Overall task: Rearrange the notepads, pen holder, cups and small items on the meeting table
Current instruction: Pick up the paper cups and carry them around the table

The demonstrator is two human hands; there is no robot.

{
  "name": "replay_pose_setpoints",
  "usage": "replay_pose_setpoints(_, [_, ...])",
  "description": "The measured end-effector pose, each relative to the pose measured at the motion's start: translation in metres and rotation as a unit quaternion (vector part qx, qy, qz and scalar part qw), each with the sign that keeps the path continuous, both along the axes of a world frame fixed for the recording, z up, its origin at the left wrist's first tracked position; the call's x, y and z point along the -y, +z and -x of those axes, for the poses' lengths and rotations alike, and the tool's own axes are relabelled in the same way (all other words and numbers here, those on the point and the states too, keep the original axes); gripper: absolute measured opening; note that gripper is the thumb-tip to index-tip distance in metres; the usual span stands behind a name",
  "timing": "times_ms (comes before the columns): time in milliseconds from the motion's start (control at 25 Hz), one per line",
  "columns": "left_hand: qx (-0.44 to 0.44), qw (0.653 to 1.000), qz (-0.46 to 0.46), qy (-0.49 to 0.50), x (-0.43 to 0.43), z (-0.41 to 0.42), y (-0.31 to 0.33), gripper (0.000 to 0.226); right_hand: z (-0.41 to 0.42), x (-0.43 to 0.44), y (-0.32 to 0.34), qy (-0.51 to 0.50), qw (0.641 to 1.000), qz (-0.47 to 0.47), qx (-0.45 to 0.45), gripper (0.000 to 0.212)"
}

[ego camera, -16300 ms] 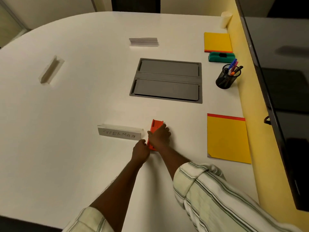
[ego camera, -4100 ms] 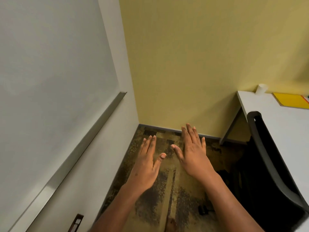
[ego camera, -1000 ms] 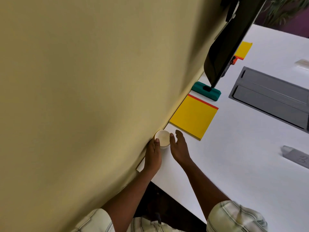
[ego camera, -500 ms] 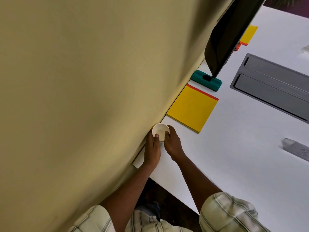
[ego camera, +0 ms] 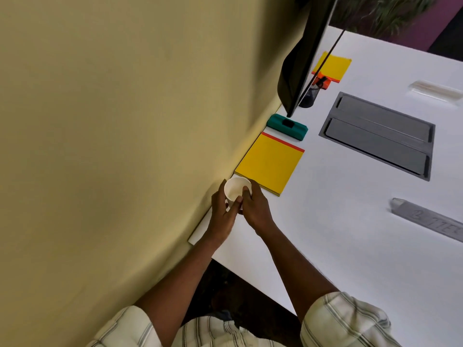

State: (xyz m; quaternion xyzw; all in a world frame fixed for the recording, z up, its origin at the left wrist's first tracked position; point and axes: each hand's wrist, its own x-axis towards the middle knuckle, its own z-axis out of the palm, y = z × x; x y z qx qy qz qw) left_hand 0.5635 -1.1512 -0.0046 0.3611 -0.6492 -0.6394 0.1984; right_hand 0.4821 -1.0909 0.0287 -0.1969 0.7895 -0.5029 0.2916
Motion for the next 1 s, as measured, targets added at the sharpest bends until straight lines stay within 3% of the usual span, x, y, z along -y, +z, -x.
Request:
replay_pose_setpoints(760, [-0.084, 0.989, 0.101, -0.061, -0.132, -0.099, 0.147, 0.041, -0.108, -0.139, 0.130, 0.004, 0.989, 0.100, -0.111, 0.052])
replay_pose_setpoints(1000, [-0.106, 0.983, 0.066, -0.133, -0.126, -0.119, 0.170, 0.044, -0.135, -0.153, 0.165, -0.032, 0.986, 0.107, -0.124, 0.059])
